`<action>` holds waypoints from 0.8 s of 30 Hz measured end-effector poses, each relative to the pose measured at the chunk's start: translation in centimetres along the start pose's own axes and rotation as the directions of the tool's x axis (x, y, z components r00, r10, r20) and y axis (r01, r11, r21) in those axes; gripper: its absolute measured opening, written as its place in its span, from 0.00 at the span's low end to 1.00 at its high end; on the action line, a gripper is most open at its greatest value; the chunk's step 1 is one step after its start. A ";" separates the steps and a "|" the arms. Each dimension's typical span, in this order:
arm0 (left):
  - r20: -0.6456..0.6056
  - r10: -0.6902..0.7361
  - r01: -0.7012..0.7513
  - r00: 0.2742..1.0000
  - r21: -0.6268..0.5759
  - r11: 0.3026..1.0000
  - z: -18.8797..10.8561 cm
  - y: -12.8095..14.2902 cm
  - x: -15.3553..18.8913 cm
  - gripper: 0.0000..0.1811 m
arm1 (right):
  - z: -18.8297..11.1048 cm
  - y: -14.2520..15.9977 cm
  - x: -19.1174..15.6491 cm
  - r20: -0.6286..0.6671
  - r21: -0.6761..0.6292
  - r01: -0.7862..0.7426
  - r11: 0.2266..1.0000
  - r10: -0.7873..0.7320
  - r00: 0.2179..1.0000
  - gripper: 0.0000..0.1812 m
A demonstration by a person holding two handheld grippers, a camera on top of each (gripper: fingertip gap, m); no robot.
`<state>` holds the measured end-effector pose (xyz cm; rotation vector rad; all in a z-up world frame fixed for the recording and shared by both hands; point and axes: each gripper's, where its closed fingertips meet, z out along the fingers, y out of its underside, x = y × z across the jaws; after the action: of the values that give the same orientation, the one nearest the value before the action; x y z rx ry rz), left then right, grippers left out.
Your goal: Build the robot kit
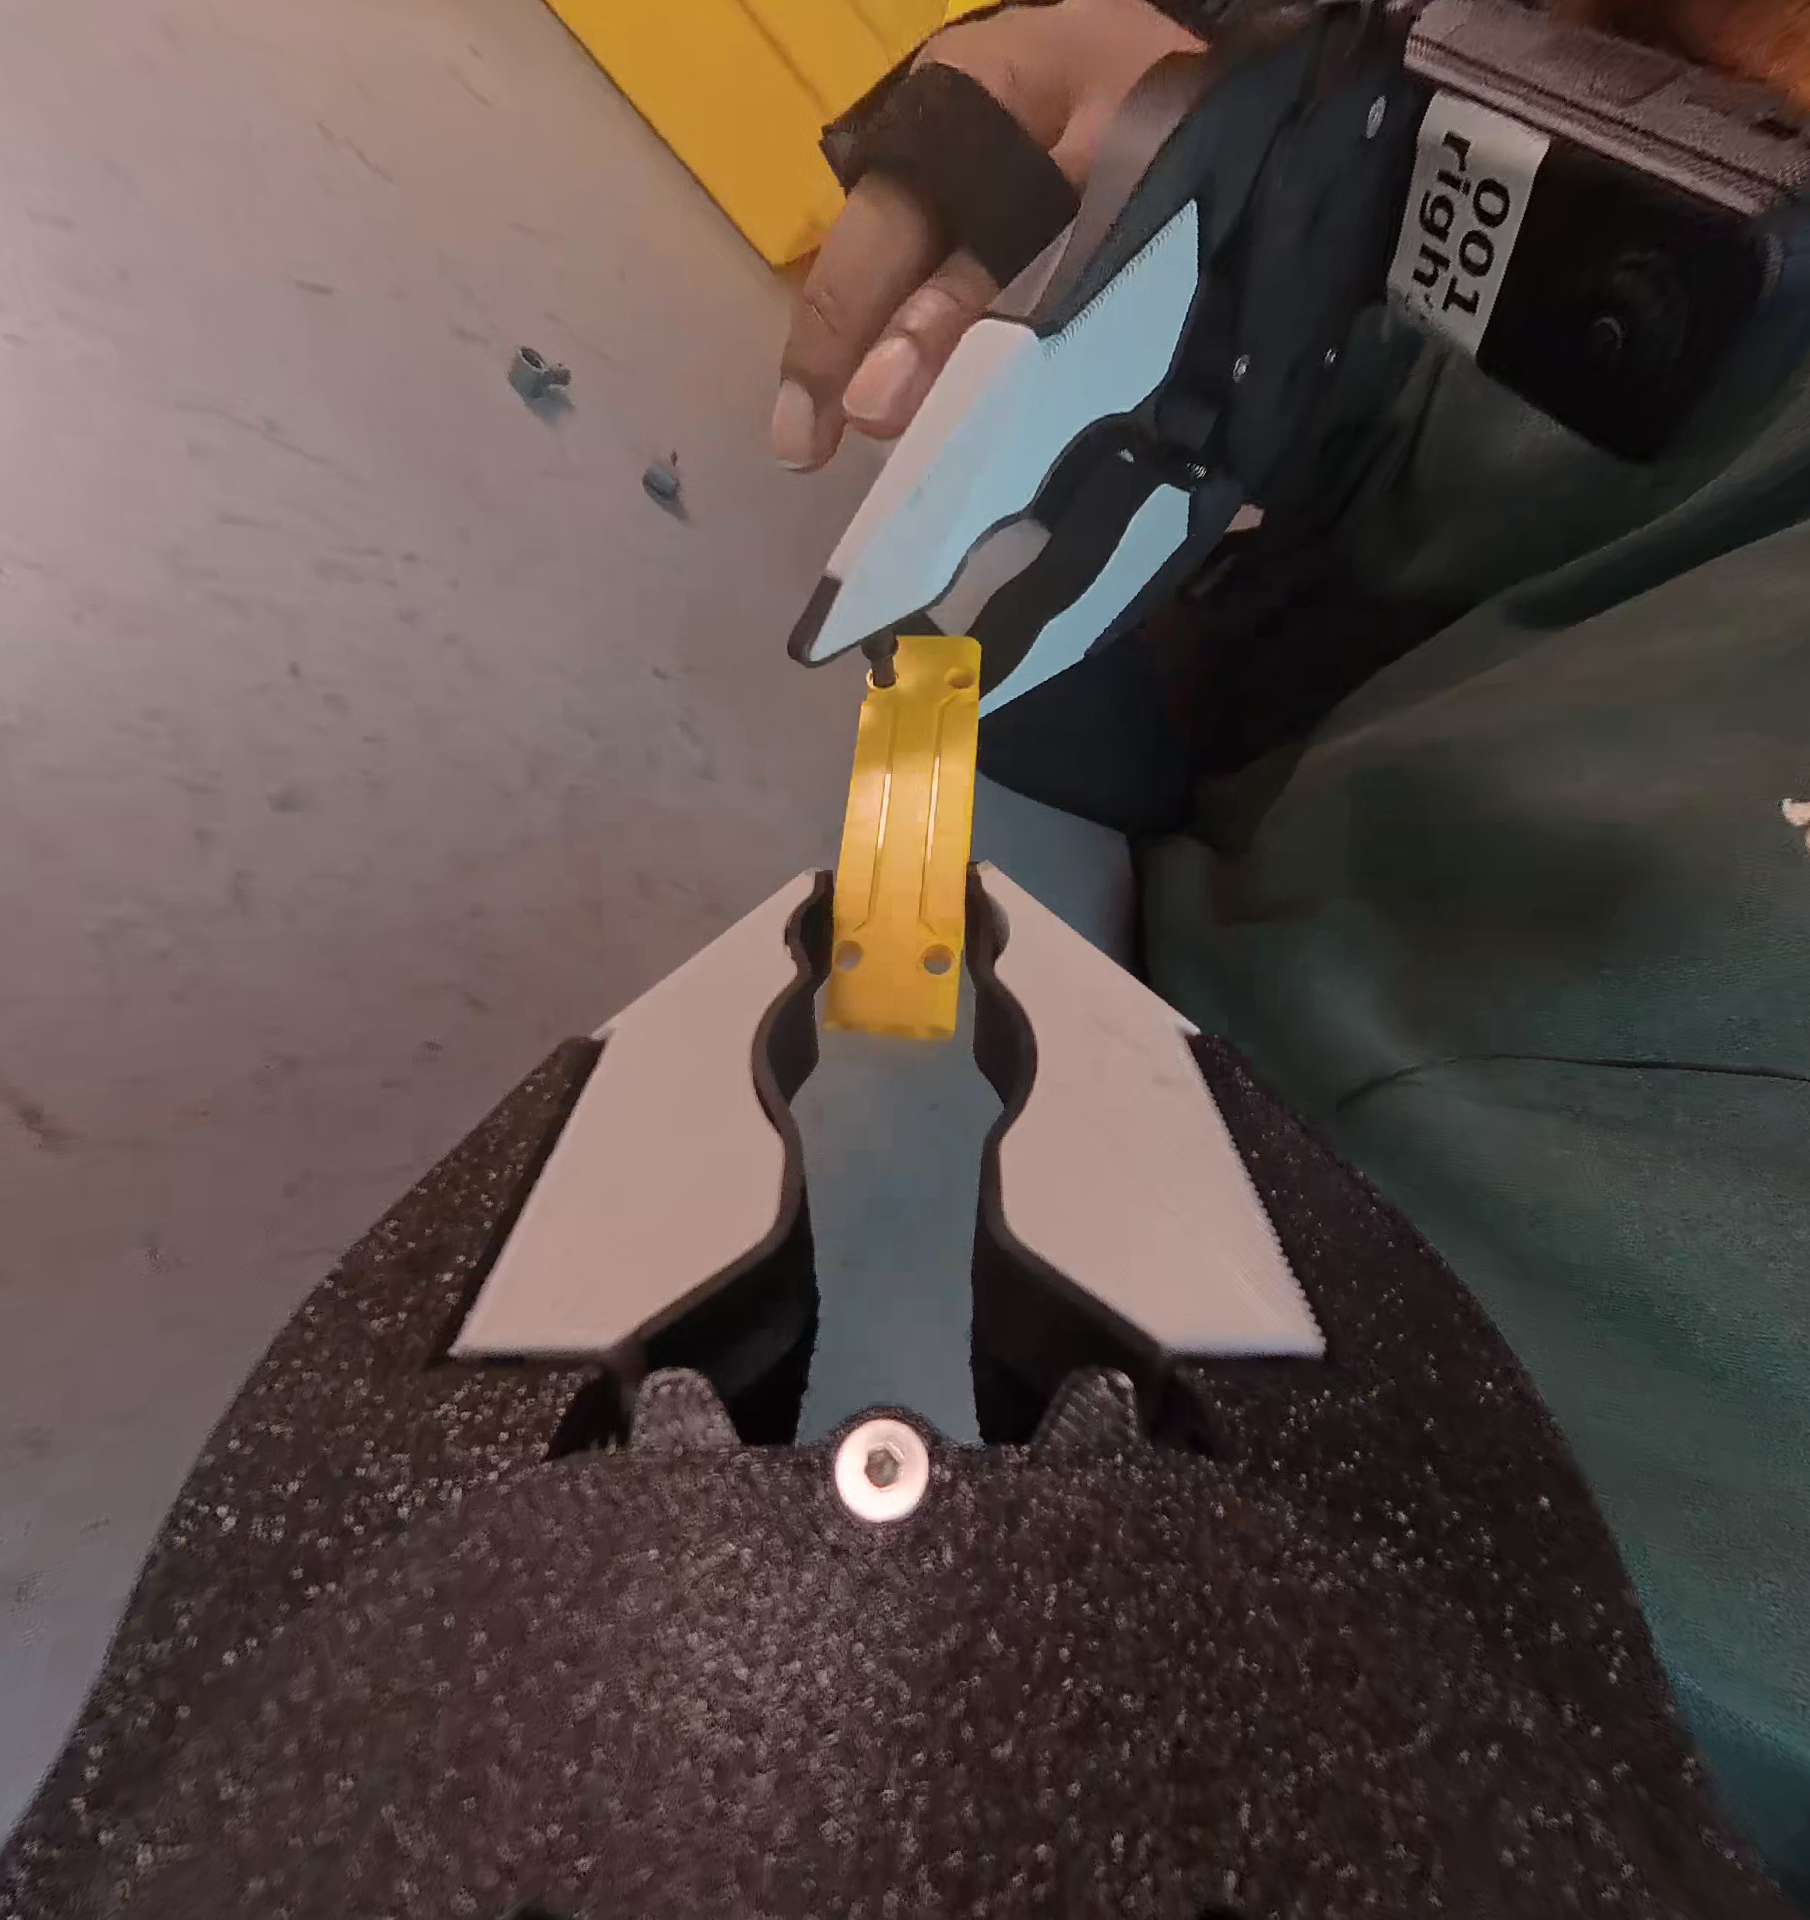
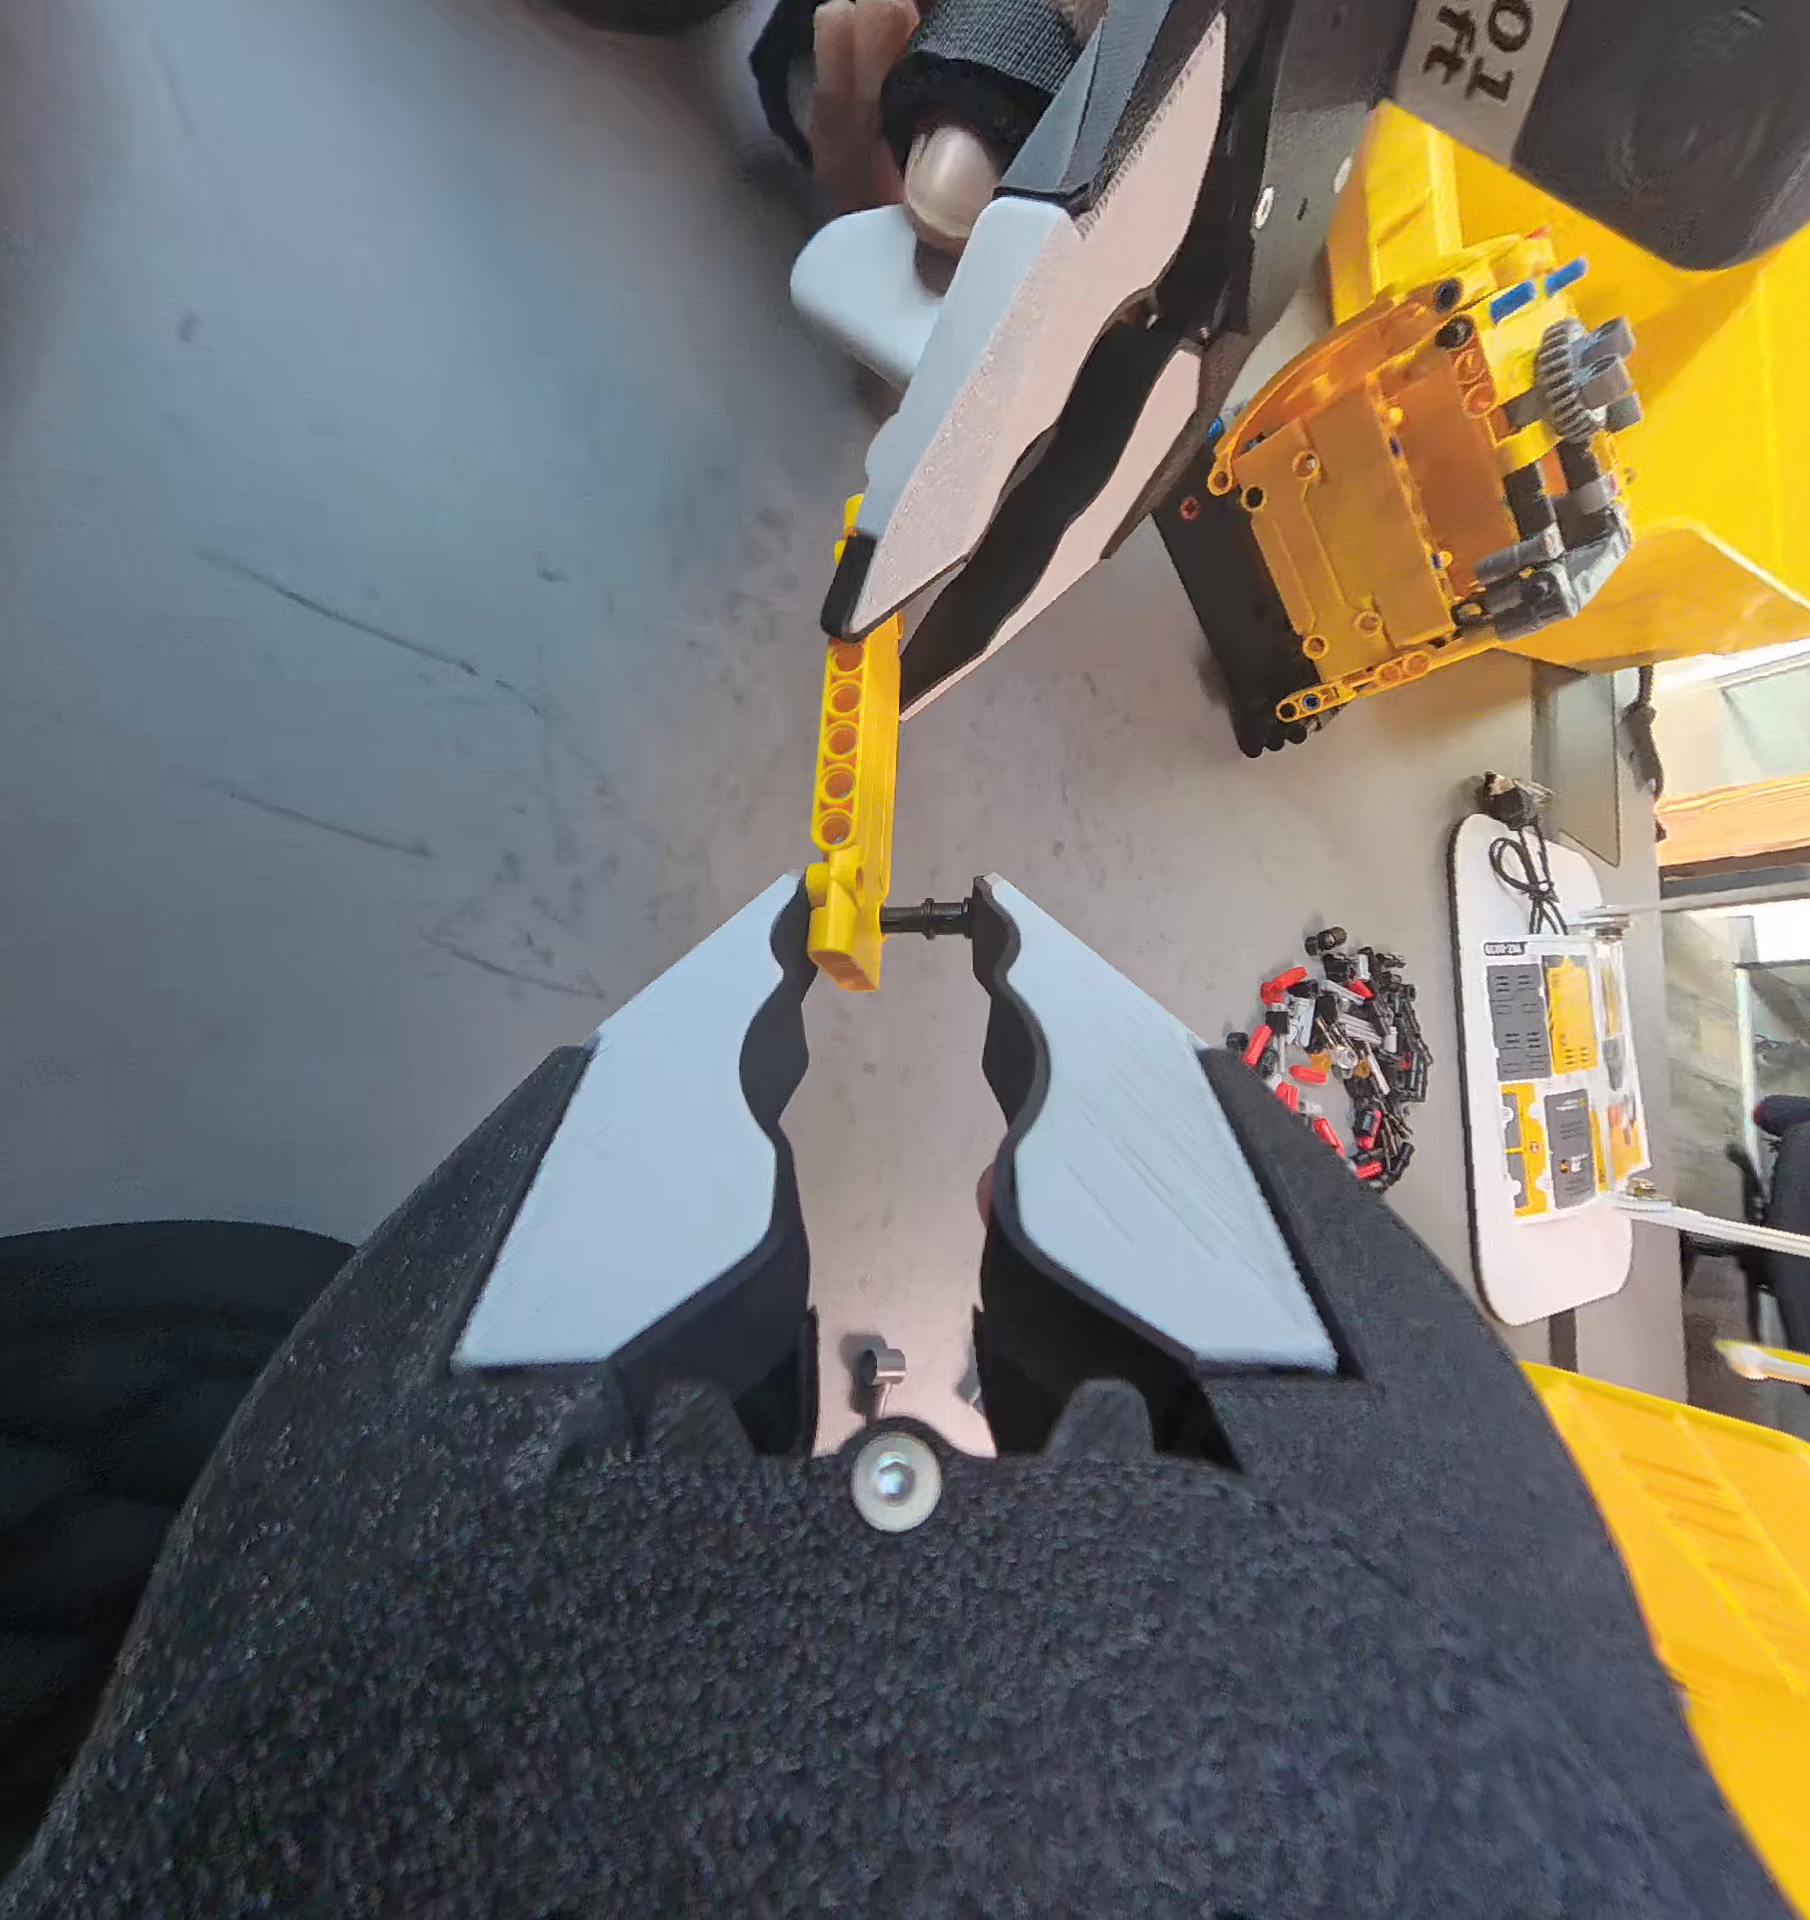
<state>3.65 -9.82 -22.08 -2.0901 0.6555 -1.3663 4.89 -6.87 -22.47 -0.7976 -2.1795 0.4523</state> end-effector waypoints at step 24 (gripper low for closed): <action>0.218 0.430 -0.472 0.876 0.214 0.855 -1.4 -5.3 3.8 0.04 | -3.1 -5.3 3.7 0.272 0.403 -0.664 0.629 0.611 0.744 0.14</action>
<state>4.27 -8.72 -15.52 -1.6742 0.7902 -0.9455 3.20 -8.14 -15.58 -1.2697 -1.6791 1.3735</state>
